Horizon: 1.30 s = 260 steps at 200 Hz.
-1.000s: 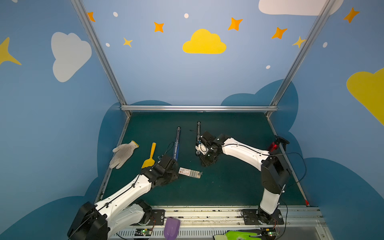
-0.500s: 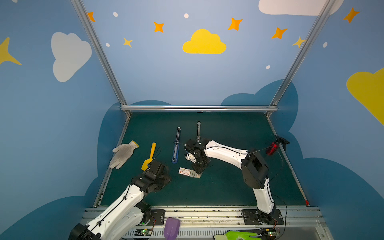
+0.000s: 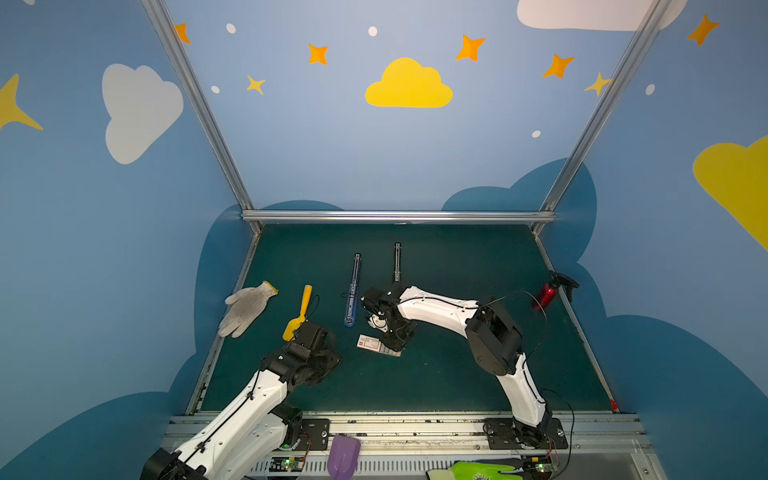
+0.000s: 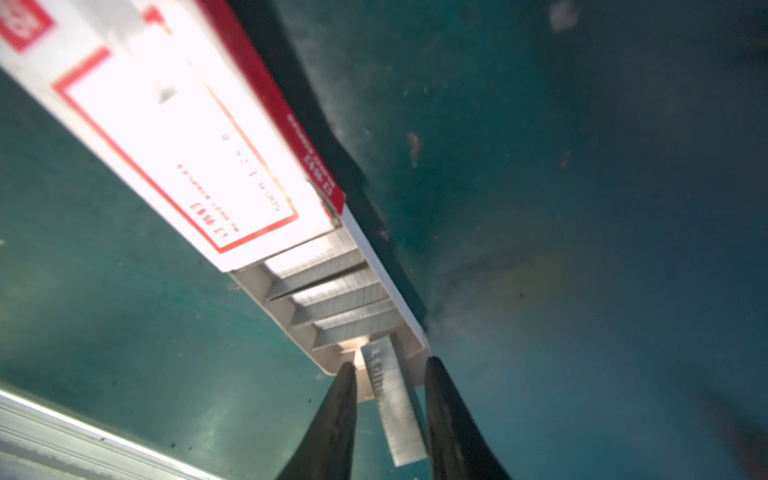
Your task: Load the staples into the stapler
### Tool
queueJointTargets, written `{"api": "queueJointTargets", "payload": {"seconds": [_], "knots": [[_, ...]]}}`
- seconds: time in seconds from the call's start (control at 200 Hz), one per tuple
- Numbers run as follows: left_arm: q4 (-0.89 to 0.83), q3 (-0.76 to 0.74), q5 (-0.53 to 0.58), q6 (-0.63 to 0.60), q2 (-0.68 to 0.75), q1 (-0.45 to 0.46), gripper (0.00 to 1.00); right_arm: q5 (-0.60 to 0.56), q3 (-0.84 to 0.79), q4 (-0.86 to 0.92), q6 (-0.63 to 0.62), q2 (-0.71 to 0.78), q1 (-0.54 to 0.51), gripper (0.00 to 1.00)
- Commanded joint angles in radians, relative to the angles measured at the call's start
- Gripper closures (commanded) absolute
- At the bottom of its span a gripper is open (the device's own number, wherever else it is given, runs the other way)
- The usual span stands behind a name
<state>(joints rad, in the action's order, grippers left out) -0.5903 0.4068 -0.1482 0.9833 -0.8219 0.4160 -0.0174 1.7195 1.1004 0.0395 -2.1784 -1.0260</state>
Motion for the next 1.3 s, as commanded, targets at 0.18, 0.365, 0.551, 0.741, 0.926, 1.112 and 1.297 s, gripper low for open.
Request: {"api": "queueJointTargets", "payload": {"seconds": [0.18, 0.365, 0.551, 0.741, 0.926, 1.112, 1.297], "knots": [[0.012, -0.018, -0.018, -0.009, -0.017, -0.017, 0.49, -0.046, -0.001, 0.018, -0.003, -0.021, -0.018, 0.74], [0.017, -0.026, -0.025, -0.011, -0.019, -0.025, 0.49, -0.051, -0.009, 0.013, -0.001, -0.029, -0.023, 0.71], [0.014, -0.028, -0.026, -0.009, -0.016, -0.029, 0.50, -0.044, -0.019, 0.003, -0.001, -0.027, -0.032, 0.72], [0.012, -0.035, -0.028, -0.004, -0.010, -0.033, 0.51, -0.052, -0.032, 0.003, -0.002, -0.031, -0.042, 0.69], [0.012, -0.040, -0.027, 0.001, -0.001, -0.037, 0.51, -0.059, -0.038, 0.001, -0.001, -0.034, -0.046, 0.68], [0.006, -0.041, -0.027, 0.004, 0.006, -0.037, 0.52, -0.061, -0.040, -0.004, 0.005, -0.034, -0.048, 0.77], [0.007, -0.042, -0.028, 0.002, 0.006, -0.039, 0.52, -0.072, -0.041, 0.000, 0.012, -0.021, -0.046, 0.82]]}}
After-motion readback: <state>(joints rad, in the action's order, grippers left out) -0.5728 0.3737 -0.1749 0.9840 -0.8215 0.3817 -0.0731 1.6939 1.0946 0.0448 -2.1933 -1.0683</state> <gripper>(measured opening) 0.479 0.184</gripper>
